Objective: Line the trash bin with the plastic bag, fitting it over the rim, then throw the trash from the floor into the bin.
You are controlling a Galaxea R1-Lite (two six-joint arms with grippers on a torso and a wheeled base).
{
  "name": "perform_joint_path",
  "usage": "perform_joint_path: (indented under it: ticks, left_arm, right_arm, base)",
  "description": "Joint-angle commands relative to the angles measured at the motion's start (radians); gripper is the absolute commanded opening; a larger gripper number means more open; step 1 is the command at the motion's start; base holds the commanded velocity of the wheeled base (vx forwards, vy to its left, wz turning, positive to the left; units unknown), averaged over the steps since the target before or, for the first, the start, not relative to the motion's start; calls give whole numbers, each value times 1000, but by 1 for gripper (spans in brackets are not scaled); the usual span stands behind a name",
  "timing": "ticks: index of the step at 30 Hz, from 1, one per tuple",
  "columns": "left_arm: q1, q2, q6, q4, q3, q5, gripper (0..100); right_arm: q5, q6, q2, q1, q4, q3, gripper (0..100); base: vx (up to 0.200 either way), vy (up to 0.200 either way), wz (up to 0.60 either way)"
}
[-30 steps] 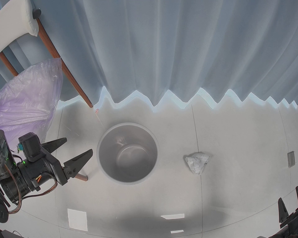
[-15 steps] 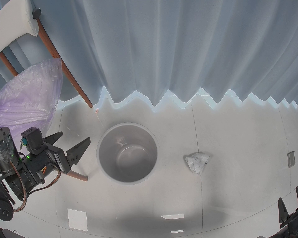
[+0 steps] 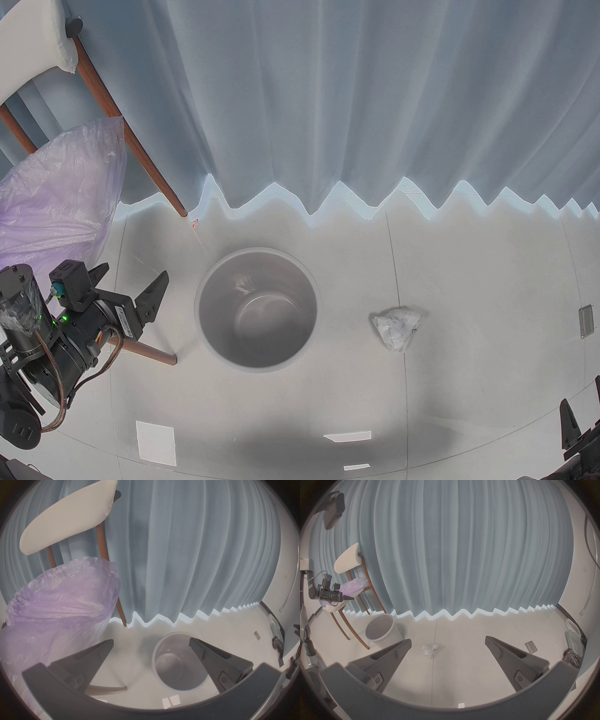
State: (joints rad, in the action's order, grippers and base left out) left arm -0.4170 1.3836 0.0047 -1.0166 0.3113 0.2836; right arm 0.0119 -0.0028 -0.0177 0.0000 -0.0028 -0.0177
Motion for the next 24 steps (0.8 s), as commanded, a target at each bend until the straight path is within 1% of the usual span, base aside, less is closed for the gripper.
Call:
perform_joint_path:
  ticks: [1, 4, 6, 12, 15, 16, 17, 18, 23, 24]
  left_arm:
    - [0, -9, 12, -11, 2, 5, 100]
    - [3, -26, 6, -28, 8, -1, 100]
    - [6, -20, 3, -23, 40, -21, 100]
    - [-14, 22, 15, -30, 75, -75, 100]
    - [-16, 23, 11, -31, 94, -132, 100]
    - [-16, 23, 11, -31, 94, -132, 100]
    - [-6, 26, 8, -30, 104, -172, 100]
    - [-5, 28, 6, -30, 106, -182, 100]
    - [-2, 31, 15, -19, 106, -182, 100]
    - [3, 31, 32, -14, 106, -179, 100]
  right_arm:
    - [0, 0, 18, 0, 0, 18, 100]
    - [0, 0, 18, 0, 0, 18, 100]
    - [0, 0, 18, 0, 0, 18, 100]
    - [0, 0, 18, 0, 0, 18, 100]
    - [0, 0, 18, 0, 0, 18, 100]
    - [0, 0, 18, 0, 0, 18, 100]
    - [0, 0, 18, 0, 0, 18, 100]
    - [0, 0, 18, 0, 1, 18, 100]
    - [0, 0, 18, 0, 0, 18, 100]
    - [0, 0, 18, 0, 0, 18, 100]
  base:
    - [0, 0, 0]
    - [0, 0, 0]
    - [0, 0, 0]
    - [0, 0, 0]
    - [0, 0, 0]
    - [0, 0, 0]
    - [0, 0, 0]
    - [0, 0, 0]
    - [0, 0, 0]
    - [0, 0, 0]
